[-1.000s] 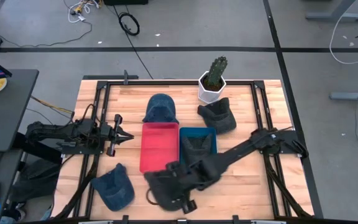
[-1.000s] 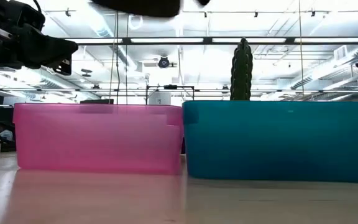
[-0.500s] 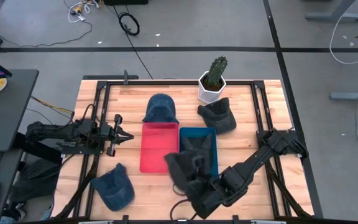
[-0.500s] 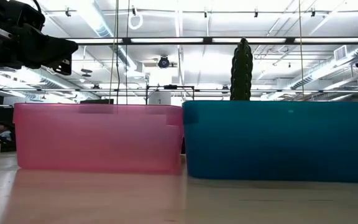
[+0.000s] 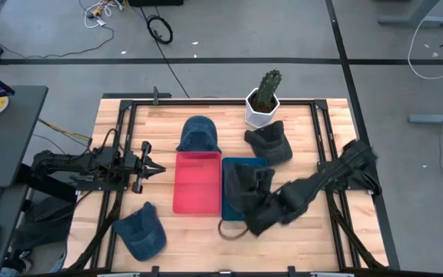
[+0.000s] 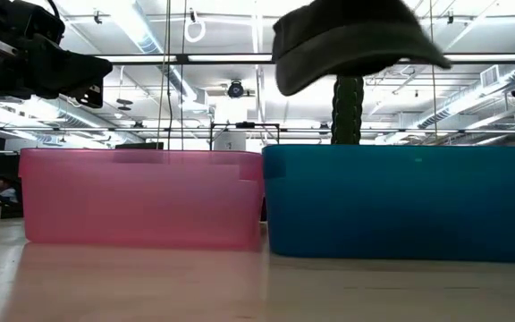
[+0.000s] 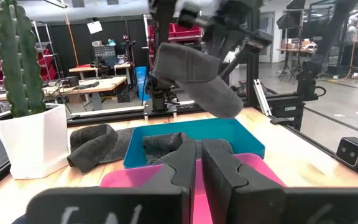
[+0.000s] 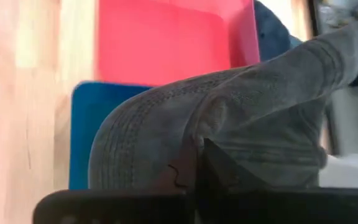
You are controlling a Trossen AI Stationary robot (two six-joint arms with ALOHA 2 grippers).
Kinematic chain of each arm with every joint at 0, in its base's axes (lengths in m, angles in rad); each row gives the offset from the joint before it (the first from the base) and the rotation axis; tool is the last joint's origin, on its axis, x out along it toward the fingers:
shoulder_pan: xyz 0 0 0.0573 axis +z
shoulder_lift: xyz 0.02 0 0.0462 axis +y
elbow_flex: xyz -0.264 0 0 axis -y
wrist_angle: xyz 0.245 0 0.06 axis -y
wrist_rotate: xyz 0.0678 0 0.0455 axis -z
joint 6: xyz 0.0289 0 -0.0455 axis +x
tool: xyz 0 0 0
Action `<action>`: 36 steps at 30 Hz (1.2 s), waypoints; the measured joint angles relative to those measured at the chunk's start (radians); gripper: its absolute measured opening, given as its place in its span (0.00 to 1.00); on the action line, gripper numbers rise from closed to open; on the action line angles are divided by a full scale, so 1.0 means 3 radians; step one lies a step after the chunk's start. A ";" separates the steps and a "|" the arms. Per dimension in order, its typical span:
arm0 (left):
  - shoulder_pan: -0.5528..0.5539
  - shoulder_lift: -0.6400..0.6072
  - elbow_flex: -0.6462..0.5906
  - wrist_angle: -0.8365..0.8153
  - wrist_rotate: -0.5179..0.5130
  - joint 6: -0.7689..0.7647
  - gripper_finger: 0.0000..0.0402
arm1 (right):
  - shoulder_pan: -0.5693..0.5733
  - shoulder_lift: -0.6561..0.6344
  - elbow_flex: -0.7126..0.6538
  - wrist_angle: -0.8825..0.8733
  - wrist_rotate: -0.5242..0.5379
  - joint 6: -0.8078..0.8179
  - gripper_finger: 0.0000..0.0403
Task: Pick & Place hat
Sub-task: Put the bottom gray cap into the blue bin
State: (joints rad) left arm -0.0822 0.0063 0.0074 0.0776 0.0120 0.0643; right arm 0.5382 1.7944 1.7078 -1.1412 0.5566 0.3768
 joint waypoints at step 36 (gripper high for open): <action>0.0000 0.0000 -0.0001 -0.0001 0.0000 -0.0001 0.07 | -0.0982 -0.1050 -0.2513 0.2556 -0.1828 -0.0425 0.02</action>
State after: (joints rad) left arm -0.0822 0.0063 0.0072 0.0773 0.0120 0.0641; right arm 0.2437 1.4796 0.9541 -0.3743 0.0080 0.2493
